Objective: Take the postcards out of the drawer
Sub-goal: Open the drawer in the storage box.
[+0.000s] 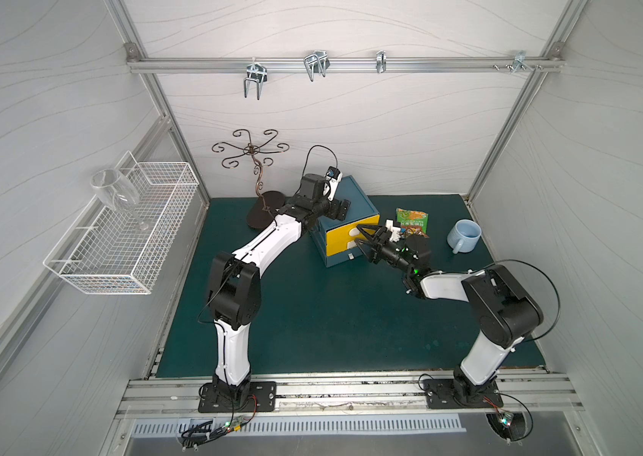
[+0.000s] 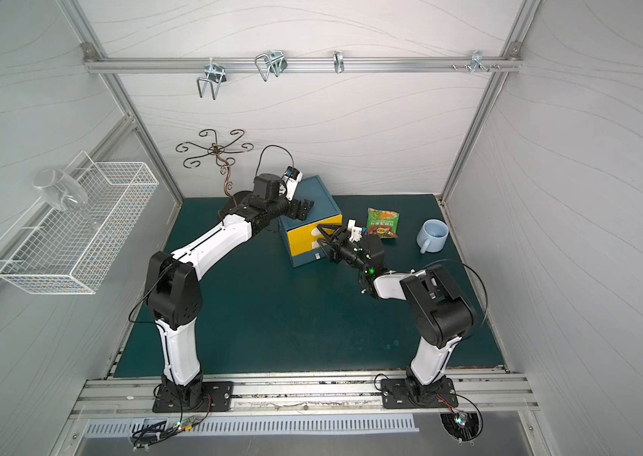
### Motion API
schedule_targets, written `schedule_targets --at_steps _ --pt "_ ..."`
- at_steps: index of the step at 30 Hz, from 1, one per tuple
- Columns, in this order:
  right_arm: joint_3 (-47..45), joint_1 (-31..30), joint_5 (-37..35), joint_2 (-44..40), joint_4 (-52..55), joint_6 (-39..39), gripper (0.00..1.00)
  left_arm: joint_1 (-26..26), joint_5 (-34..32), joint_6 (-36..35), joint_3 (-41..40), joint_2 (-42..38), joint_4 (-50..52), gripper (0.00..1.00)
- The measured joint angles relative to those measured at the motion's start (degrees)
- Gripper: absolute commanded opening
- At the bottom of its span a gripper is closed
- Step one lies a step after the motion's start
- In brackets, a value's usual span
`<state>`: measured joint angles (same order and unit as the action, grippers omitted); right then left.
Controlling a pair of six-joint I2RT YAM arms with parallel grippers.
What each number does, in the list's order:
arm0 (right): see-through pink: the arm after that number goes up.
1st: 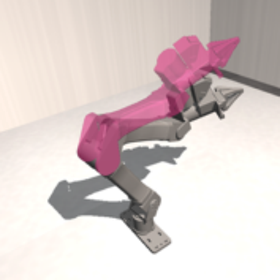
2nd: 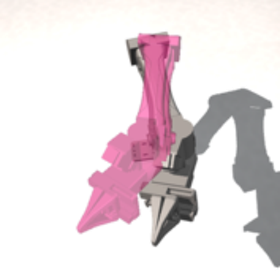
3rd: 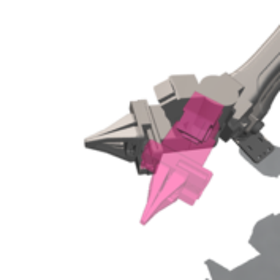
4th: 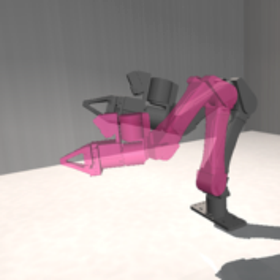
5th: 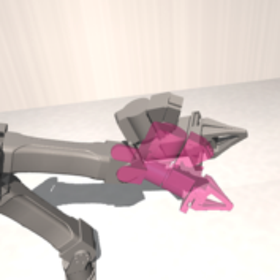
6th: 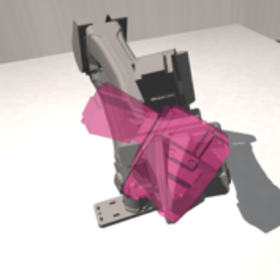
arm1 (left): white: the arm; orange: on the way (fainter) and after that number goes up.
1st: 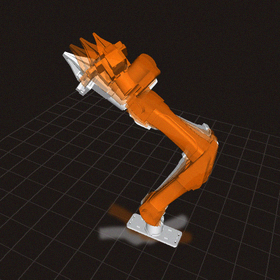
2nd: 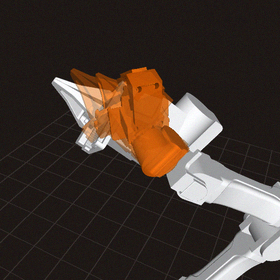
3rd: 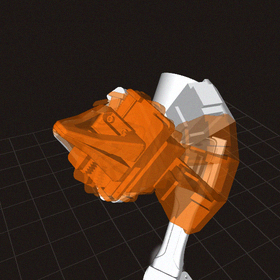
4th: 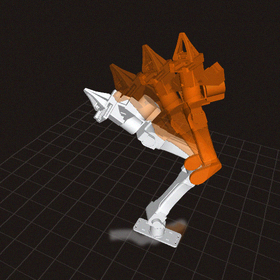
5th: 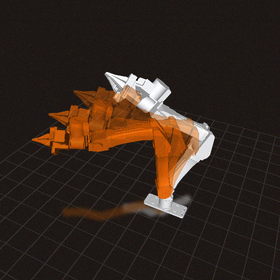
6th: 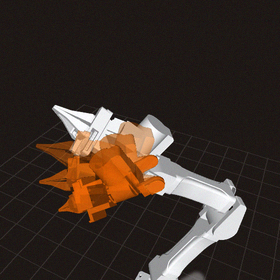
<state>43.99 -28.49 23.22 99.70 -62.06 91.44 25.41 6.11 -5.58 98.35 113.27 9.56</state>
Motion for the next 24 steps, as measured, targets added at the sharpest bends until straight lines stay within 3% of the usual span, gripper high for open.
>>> schedule_targets --at_steps 24 --pt "5.42 0.00 -0.09 1.36 8.22 -2.95 0.52 0.00 0.02 0.00 0.02 0.00 0.04 0.99"
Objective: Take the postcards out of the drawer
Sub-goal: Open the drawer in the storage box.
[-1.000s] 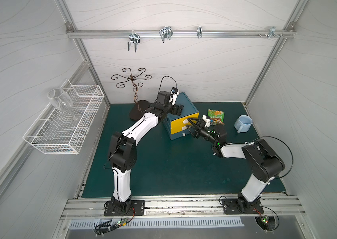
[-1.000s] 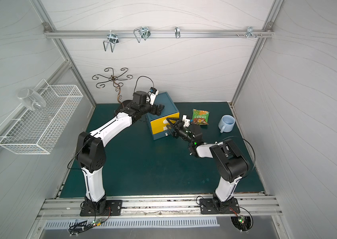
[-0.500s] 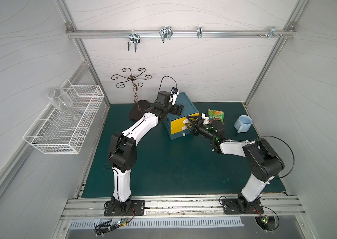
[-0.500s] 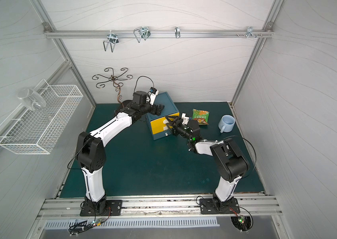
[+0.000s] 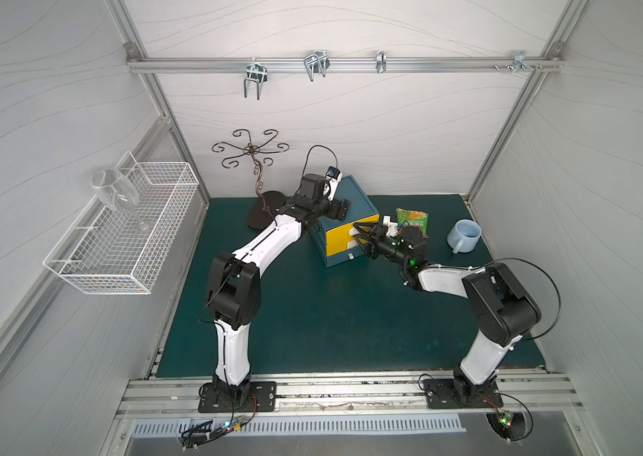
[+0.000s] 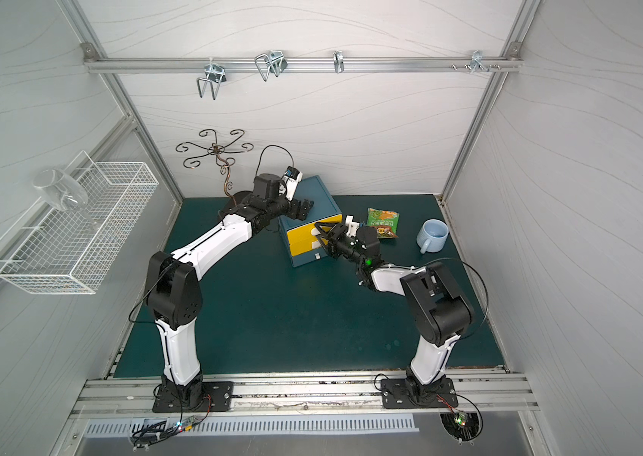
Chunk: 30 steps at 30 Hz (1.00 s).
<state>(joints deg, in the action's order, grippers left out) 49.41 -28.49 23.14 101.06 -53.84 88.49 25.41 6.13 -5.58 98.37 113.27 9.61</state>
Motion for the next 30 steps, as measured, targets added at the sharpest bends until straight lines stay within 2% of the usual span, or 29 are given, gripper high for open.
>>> schedule_targets --at_steps 13,21,30 --pt "0.59 0.00 0.04 0.46 0.59 -0.42 0.36 0.00 0.00 -0.02 0.02 0.00 0.00 0.99" --pt "-0.72 0.00 0.04 -0.50 0.39 -0.44 0.35 0.00 0.00 -0.02 0.02 0.00 0.02 0.99" --pt "-9.68 0.00 0.44 -8.76 0.55 -0.42 0.34 -0.09 0.09 -0.04 0.11 0.00 0.20 0.99"
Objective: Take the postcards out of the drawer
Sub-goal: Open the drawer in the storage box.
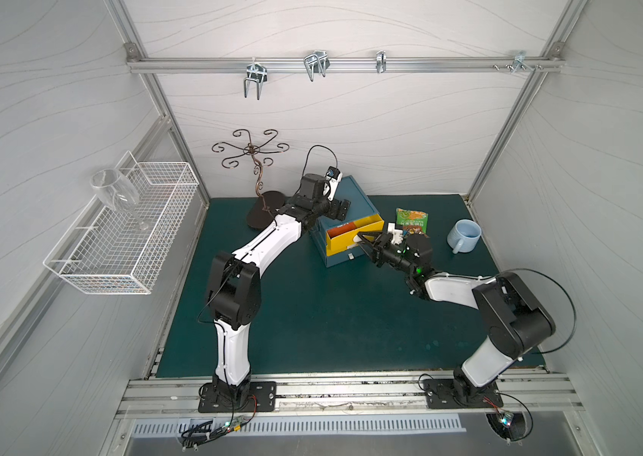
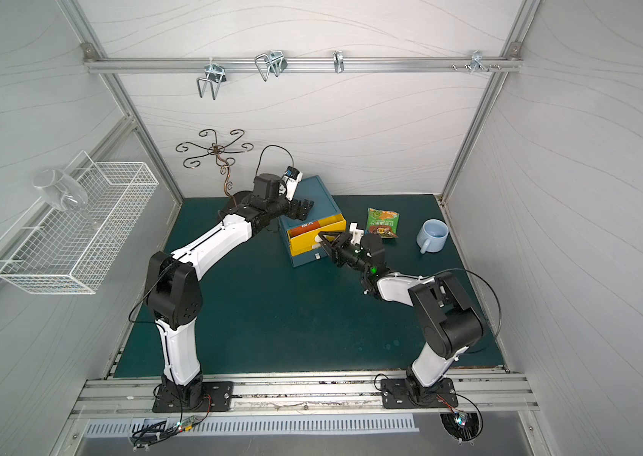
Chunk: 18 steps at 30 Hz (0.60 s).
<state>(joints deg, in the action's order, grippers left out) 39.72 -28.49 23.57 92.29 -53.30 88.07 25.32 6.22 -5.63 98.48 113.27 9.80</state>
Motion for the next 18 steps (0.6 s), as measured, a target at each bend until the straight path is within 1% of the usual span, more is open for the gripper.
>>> schedule_targets --at_steps 8,18 --pt "-7.69 0.00 0.04 -9.05 2.47 -0.07 0.34 -0.44 0.28 0.02 0.31 0.00 0.66 0.99" --pt "-13.42 0.00 -0.20 -19.34 9.22 -1.27 0.34 -0.70 0.68 0.02 0.85 0.00 1.66 0.99"
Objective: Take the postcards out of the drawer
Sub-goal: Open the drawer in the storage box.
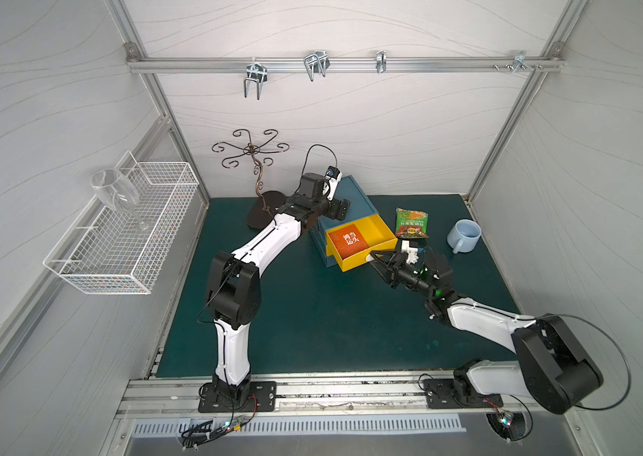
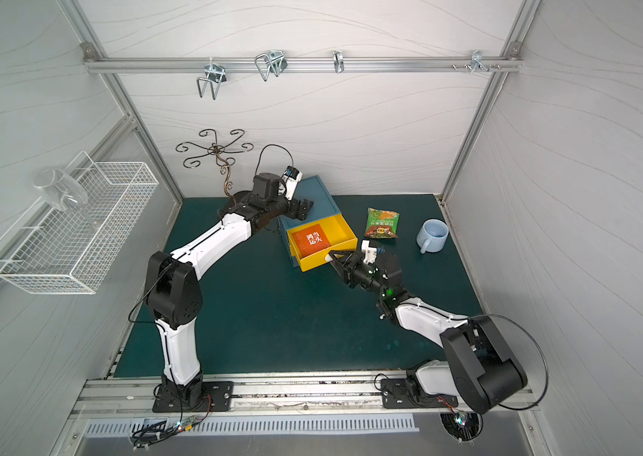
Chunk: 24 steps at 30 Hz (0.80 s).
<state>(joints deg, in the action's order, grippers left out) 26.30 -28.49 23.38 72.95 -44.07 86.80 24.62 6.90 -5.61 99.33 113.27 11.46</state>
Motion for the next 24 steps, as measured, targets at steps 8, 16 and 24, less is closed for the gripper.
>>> schedule_targets --at_steps 8,16,24 --pt "-1.81 0.00 -0.44 -4.72 4.39 -1.14 0.34 -0.09 0.24 0.00 0.37 0.00 0.74 0.99" --pt "-3.34 0.39 -0.46 -6.97 5.86 -1.40 0.35 -0.11 0.31 0.00 0.90 0.00 1.86 0.99" --pt "-3.10 1.36 -0.44 -9.33 12.20 -3.80 0.56 -0.22 0.70 0.50 2.40 0.00 4.76 0.99"
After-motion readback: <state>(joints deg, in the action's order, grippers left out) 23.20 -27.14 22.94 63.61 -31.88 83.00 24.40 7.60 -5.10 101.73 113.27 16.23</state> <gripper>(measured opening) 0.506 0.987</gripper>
